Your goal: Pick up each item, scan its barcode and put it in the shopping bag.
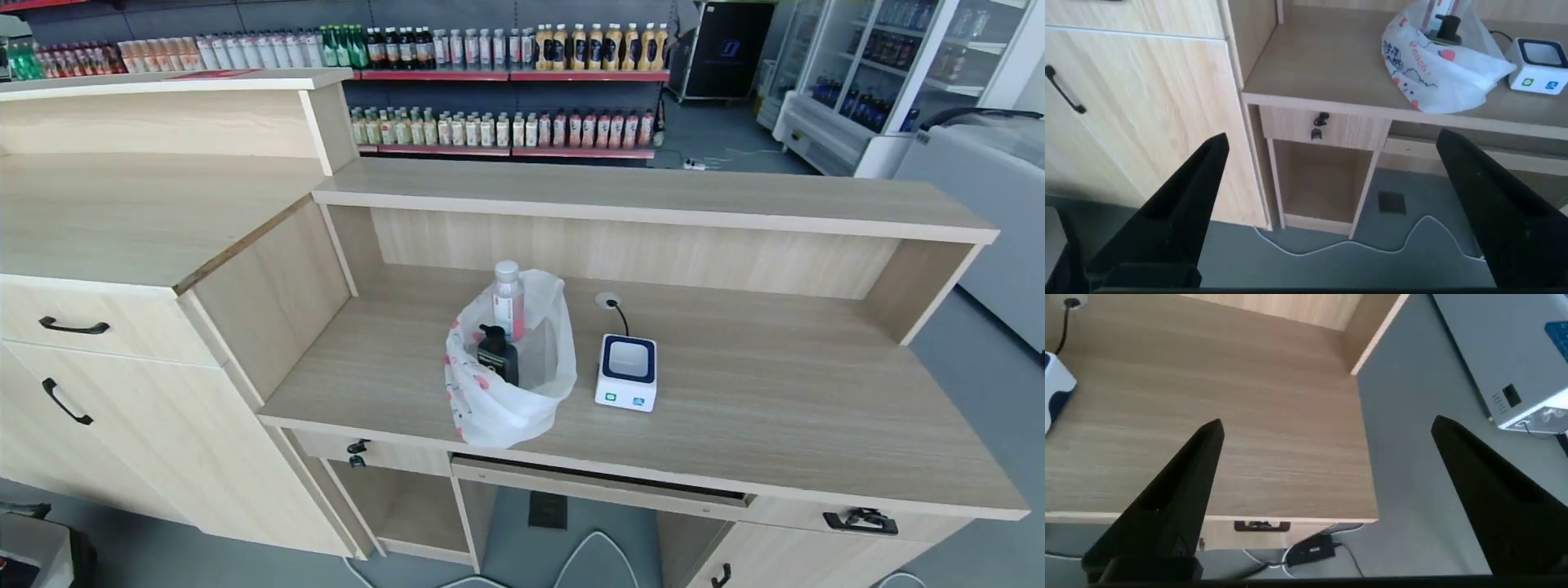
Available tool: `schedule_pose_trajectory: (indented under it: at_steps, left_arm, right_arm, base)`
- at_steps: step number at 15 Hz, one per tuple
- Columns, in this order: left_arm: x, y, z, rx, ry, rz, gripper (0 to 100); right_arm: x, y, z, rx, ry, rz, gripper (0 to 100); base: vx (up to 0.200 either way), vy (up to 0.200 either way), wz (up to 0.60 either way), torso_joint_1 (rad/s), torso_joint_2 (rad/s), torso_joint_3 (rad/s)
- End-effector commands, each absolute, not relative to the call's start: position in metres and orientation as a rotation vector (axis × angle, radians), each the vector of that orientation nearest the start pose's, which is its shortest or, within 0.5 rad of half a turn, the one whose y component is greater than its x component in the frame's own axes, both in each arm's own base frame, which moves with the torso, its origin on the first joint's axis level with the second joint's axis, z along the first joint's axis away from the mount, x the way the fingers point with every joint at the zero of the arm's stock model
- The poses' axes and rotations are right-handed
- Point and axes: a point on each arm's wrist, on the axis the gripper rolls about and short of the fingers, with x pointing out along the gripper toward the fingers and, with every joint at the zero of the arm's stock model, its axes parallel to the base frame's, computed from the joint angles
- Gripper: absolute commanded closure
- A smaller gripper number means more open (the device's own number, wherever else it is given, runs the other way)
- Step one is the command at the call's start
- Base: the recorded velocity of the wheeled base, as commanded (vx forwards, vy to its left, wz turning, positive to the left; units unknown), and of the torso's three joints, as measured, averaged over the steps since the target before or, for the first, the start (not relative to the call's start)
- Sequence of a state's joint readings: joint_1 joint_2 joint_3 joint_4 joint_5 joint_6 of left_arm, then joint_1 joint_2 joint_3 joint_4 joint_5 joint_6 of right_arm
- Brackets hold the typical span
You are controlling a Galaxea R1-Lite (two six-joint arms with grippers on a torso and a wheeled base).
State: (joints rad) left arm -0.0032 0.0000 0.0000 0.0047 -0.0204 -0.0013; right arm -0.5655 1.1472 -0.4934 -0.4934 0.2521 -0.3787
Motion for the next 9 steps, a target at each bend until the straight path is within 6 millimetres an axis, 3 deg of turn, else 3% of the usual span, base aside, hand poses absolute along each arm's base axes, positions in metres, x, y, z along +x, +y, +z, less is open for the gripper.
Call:
schedule_pose_trajectory:
  at_steps: [1,2,3,7,9]
  left_arm:
    - [-0.023,0.000,0.075,-0.002,0.006,-0.023,0]
    - [-0.023,0.000,0.075,-0.002,0.006,-0.023,0]
    - [-0.023,0.000,0.075,-0.002,0.006,-0.023,0]
    - [-0.023,0.000,0.075,-0.002,0.006,-0.023,0]
    - [-0.023,0.000,0.075,-0.002,0.006,-0.023,0]
  right_arm:
    - [0.122,-0.070,0.208,-0.322,0.179,-0.301,0]
    - [0.118,-0.068,0.204,-0.311,0.182,-0.301,0]
    - [0.104,-0.050,0.174,-0.218,0.202,-0.249,0]
    - [0.064,-0.024,0.126,-0.153,0.192,-0.288,0]
    - [0.043,-0.012,0.117,-0.085,0.189,-0.219,0]
  base:
    - [0.000,0.000,-0.60,0.002,0.01,0.002]
    - [0.000,0.000,-0.60,-0.002,0.00,0.002]
    - [0.000,0.000,0.00,0.000,0.00,0.000]
    - [0.000,0.000,0.00,0.000,0.00,0.000]
    - [0.000,0.000,0.00,0.000,0.00,0.000]
